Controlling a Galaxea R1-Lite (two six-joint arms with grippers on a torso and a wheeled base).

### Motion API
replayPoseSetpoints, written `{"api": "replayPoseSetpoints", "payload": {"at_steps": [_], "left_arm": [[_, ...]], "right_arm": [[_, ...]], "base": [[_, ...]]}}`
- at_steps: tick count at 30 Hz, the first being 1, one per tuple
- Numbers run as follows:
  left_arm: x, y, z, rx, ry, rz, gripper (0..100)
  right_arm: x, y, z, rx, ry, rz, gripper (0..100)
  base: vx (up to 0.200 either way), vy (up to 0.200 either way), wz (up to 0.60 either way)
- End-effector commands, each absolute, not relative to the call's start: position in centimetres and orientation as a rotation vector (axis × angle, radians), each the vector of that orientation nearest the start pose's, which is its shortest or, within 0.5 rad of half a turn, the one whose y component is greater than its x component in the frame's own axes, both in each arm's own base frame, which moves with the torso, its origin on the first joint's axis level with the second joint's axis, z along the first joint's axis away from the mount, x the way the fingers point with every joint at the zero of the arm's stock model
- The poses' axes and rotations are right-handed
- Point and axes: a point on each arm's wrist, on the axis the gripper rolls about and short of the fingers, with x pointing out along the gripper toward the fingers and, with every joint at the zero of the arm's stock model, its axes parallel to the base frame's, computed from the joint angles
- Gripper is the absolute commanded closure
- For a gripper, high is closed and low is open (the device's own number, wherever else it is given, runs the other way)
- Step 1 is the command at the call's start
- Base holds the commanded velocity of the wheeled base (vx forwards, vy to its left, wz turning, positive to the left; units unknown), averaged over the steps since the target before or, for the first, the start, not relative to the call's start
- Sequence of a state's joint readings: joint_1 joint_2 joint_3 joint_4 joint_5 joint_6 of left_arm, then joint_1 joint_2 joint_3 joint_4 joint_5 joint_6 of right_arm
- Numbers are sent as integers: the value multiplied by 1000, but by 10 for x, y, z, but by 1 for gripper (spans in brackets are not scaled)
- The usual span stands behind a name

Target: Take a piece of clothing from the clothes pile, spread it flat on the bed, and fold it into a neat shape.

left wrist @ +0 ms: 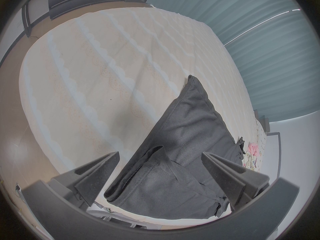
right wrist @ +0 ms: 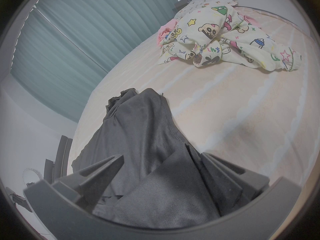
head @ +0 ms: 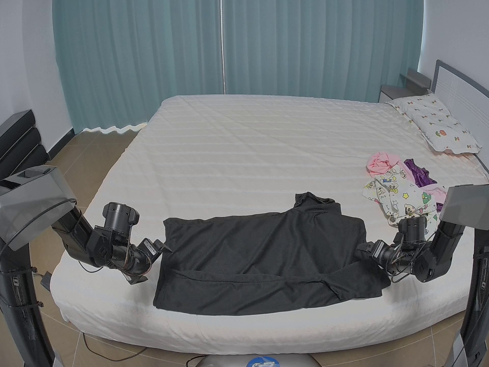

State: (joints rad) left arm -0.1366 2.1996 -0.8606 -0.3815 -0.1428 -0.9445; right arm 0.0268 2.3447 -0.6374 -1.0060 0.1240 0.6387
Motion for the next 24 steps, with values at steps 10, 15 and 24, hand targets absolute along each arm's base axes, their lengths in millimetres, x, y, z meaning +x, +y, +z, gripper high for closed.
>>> {"api": "replayPoseSetpoints", "payload": {"at_steps": [10,15,24], "left_arm": [[345,-51,5,-866,1010,217,0],[345,-51,5,-866,1010,217,0],[345,-51,6,-866,1008,216,0]], "right_arm": [[338,0,-40,661,711,-117,100],[333,-7,-39,672,713,-141,100],[325,-10,-37,680,670,-133,100]], "base": [[0,0,0],[0,0,0],[0,0,0]]}}
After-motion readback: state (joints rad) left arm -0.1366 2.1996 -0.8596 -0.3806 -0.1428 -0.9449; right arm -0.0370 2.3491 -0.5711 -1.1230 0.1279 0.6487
